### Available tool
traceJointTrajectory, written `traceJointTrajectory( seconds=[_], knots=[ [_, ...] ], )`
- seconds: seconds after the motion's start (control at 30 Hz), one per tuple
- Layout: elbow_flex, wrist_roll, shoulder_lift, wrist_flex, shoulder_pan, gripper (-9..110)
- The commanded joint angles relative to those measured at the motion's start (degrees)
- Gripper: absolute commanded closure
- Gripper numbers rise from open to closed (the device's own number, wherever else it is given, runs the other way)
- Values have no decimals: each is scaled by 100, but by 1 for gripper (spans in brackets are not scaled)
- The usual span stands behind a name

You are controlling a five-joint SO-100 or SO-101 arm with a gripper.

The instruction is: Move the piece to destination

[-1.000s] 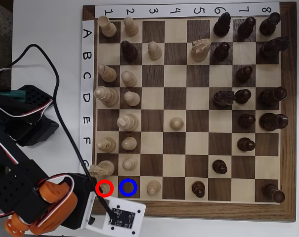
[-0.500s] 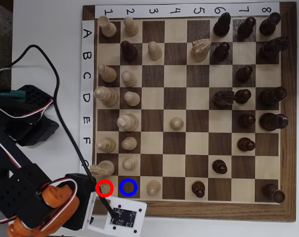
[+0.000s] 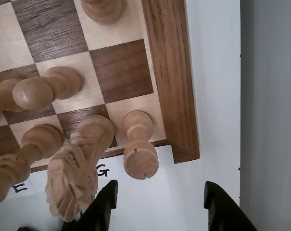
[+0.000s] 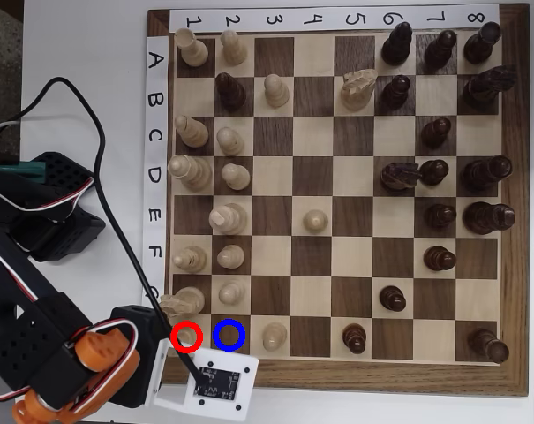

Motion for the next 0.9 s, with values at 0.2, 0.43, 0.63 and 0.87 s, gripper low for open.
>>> traceJointTrajectory(
  seconds=[0.2, 0.43, 0.63, 0.87],
  knots=[
    [185, 35, 0, -132, -44, 79],
    [360, 70, 0, -316, -97, 80],
    [536, 70, 0, -492, -132, 80],
    [642, 70, -9, -747, -97, 79]
  ],
)
